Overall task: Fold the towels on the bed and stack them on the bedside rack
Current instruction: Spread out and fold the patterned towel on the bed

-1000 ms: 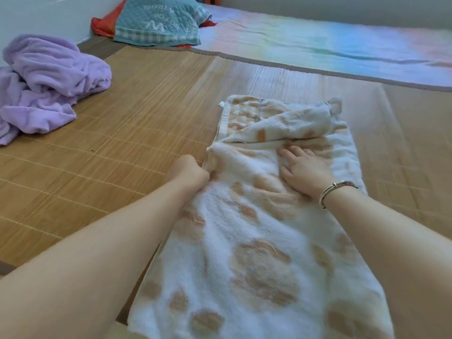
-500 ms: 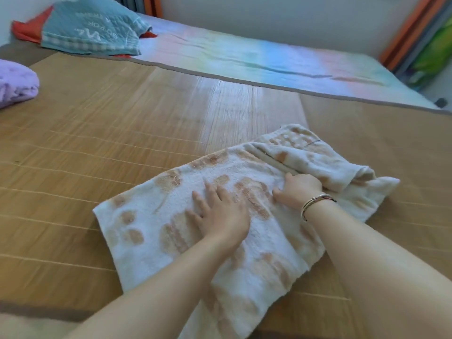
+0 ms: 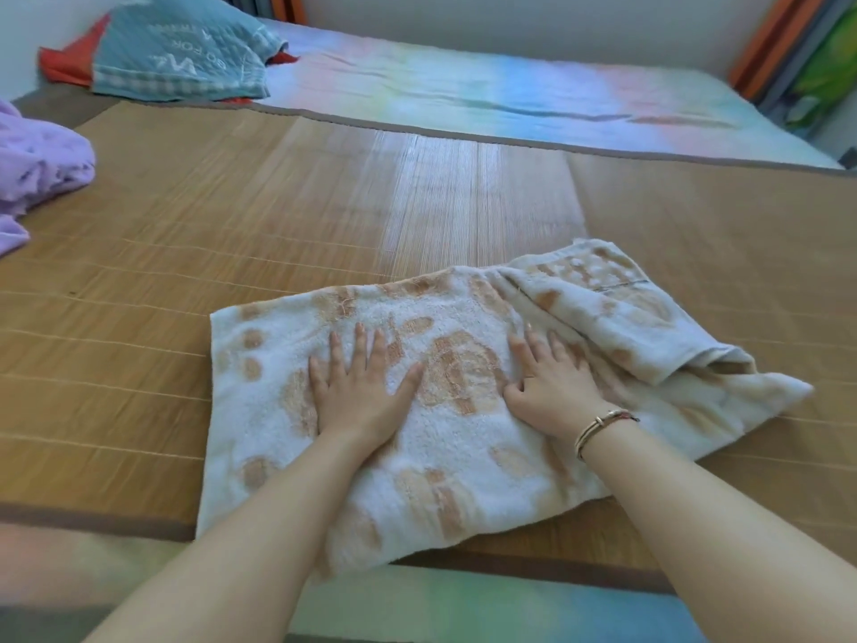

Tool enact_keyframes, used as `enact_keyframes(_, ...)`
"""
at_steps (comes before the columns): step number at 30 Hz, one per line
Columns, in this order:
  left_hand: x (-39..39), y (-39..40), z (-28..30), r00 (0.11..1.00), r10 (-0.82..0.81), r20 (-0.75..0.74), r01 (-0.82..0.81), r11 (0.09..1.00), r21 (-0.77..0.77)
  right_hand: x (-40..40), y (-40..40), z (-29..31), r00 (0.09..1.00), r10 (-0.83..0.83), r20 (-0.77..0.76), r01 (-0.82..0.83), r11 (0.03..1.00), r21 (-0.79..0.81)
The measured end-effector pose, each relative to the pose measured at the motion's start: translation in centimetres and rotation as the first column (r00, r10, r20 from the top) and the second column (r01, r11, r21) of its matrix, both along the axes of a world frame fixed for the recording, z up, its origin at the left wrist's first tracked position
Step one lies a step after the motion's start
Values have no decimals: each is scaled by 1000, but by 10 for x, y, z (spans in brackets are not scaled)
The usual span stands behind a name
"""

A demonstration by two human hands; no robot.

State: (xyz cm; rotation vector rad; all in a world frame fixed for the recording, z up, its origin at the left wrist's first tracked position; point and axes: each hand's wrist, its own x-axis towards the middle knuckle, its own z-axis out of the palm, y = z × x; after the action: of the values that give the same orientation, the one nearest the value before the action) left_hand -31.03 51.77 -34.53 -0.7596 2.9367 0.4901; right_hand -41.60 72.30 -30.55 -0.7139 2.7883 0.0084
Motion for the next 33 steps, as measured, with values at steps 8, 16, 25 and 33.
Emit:
enact_keyframes(8, -25, -73, 10, 940, -318, 120, 325, 945, -38, 45, -17, 16, 999, -26, -32, 28, 997, 77)
enact_keyframes(16, -38, -26, 45, 980, -171, 103, 163, 983, 81, 59, -5, 37, 997, 46, -55, -46, 999, -1)
enact_keyframes(25, -17, 90, 42, 900, -410, 147, 403, 912, 76, 73, 89, 19, 910, 55, -411, -73, 997, -30)
enact_keyframes(33, -37, 111, 40, 921, -344, 182, 347, 938, 17, 25, 165, 40, 826, -563, -41, 411, 649, -640)
